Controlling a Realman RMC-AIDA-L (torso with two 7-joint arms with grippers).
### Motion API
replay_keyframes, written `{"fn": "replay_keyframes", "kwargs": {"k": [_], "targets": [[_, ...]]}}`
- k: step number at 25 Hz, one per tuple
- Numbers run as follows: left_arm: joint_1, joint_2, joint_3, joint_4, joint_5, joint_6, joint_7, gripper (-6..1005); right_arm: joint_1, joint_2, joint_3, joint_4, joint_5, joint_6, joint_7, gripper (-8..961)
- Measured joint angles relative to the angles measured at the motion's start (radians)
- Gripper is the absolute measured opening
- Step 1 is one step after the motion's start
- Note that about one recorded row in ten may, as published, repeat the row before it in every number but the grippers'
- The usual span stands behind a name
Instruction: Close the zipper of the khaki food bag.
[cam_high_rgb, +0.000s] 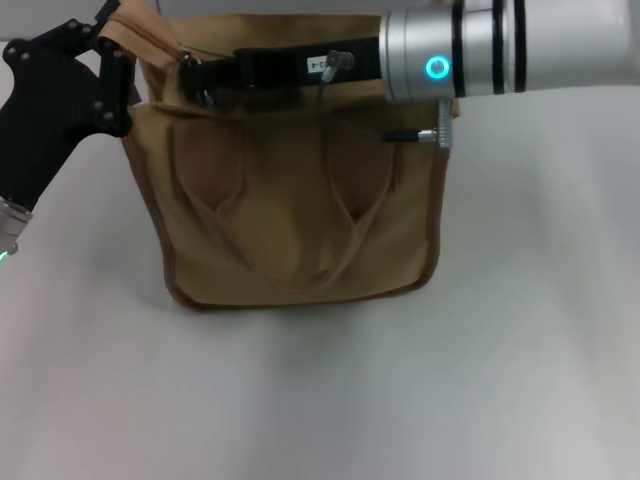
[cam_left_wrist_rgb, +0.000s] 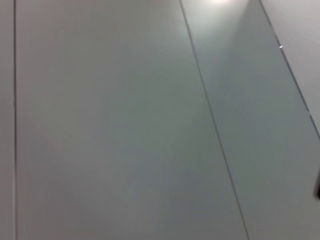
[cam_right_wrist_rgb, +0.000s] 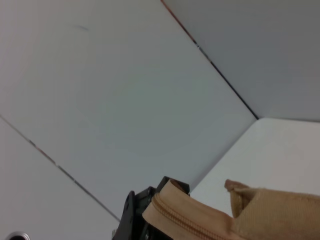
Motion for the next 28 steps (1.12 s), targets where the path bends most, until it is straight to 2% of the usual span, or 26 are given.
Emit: {"fn": "replay_keyframes", "kwargs": {"k": [7, 15, 17, 18, 28], "targets": [[0.014, 0.004, -0.041, 0.008, 0.0, -0.044, -0.056, 31, -0.09, -0.005, 0.001, -0.048, 0.029, 0.002, -0.023, 10], [0.016, 0.004, -0.042, 0.009, 0.0, -0.099, -0.056, 31, -0.221, -0.01, 0.005, -0.128, 0.029, -0.021, -0.023, 9], [0.016, 0.004, -0.043, 0.008, 0.0, -0.111, -0.056, 31, -0.272, -0.011, 0.023, -0.147, 0.029, -0.034, -0.026, 9], [0.016, 0.004, -0.043, 0.008, 0.0, -0.111, -0.056, 31, -0.272, -0.011, 0.023, -0.147, 0.029, -0.034, -0.026, 9], [0.017, 0.005, -0.043, 0.025, -0.001, -0.134, -0.101, 32, -0.414, -0.034, 0.198, -0.151, 0.021, -0.128, -0.087, 9]]}}
